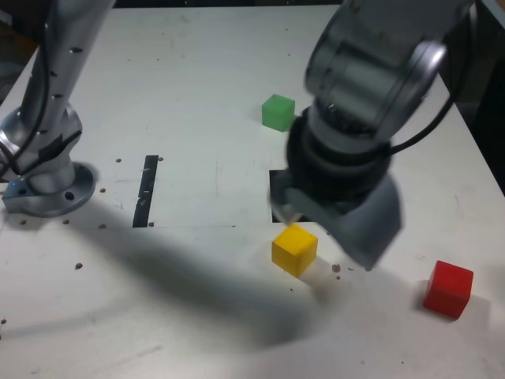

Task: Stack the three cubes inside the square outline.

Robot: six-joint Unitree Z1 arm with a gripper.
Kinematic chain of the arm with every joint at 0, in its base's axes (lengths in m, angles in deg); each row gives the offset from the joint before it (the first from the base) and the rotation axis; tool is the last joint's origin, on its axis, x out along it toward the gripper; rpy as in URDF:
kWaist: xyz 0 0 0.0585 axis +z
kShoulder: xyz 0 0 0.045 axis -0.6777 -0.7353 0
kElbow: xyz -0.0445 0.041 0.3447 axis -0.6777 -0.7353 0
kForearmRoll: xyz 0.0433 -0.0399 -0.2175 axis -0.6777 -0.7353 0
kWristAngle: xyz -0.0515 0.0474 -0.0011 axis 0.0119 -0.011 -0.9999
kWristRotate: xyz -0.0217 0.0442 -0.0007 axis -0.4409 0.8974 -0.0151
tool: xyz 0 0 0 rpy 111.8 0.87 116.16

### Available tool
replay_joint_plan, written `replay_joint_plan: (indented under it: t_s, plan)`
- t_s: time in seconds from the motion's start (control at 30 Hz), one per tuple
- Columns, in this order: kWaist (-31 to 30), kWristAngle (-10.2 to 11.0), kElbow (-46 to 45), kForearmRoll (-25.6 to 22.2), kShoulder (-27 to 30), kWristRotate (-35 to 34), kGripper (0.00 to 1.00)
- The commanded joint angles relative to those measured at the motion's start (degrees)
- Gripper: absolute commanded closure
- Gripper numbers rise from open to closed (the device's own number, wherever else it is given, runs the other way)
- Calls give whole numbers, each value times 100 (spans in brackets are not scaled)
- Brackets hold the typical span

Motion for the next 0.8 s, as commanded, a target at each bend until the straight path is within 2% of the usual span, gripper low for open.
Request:
replay_joint_plan:
  t_s: [0.0, 0.23, 0.47, 0.63, 0.77]
  plan:
    - [4, -38, 2913, -119, -114, 11, 6]
    - [27, -329, 3777, -238, -642, 10, 6]
    - [152, -425, 4134, -242, -1028, -49, 6]
    - [286, -447, 4116, -244, -1182, -103, 7]
    - [426, -556, 3798, -249, -1298, -189, 8]
